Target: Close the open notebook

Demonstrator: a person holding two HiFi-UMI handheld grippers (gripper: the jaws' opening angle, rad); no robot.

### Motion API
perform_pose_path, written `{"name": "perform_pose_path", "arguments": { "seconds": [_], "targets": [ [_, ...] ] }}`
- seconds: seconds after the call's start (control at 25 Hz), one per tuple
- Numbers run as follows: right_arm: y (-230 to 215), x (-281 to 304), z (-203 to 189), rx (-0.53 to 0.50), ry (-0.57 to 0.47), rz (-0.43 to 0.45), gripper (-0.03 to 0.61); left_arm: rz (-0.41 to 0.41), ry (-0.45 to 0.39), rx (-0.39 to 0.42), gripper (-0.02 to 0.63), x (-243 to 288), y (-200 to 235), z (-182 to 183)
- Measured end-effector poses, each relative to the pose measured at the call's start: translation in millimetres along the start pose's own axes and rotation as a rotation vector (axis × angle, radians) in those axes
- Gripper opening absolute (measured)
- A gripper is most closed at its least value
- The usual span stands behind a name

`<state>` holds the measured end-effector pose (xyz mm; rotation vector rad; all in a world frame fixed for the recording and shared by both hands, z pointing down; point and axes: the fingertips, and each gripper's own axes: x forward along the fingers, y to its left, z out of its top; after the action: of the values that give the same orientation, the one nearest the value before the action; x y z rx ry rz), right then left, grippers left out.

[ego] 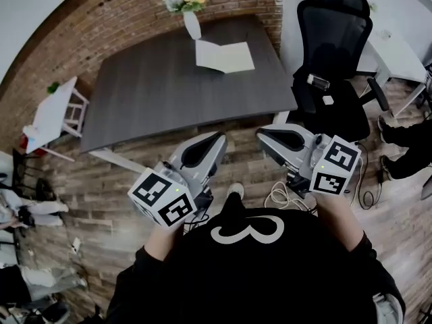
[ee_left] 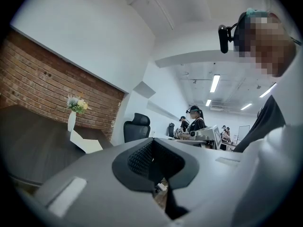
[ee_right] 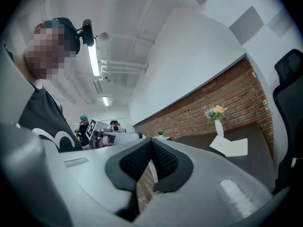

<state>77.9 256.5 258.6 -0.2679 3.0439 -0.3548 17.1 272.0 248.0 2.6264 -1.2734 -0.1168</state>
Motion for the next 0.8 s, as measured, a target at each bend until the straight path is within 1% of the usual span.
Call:
{"name": "perform_pose_path", "arguments": {
  "seconds": [0.2,0.36,0.64,0.8],
  "targets": [
    [-11.2,1.8,-3.1,0.005,-0.003,-0.010,0.002,0.000,0.001,-0.002,0.014,7.3,7.6,-4.0],
    [-25.1,12.3,-1.7,0.009,0.014,-0.017,0.002,-0.002,0.008,-0.019,0.014,16.7,25.0,-1.2],
    [-67.3,29.0,-2.9,0.053,0.032,-0.052,0.002,-0.020,0.029,-0.061,0.014,45.3,63.4,-1.5],
    [-97.9,44.7,-1.0,0.075,0.035,-0.077,0.002,-0.038,0.047,-0.079,0.014,64.0,92.9,-0.6]
  ]
}}
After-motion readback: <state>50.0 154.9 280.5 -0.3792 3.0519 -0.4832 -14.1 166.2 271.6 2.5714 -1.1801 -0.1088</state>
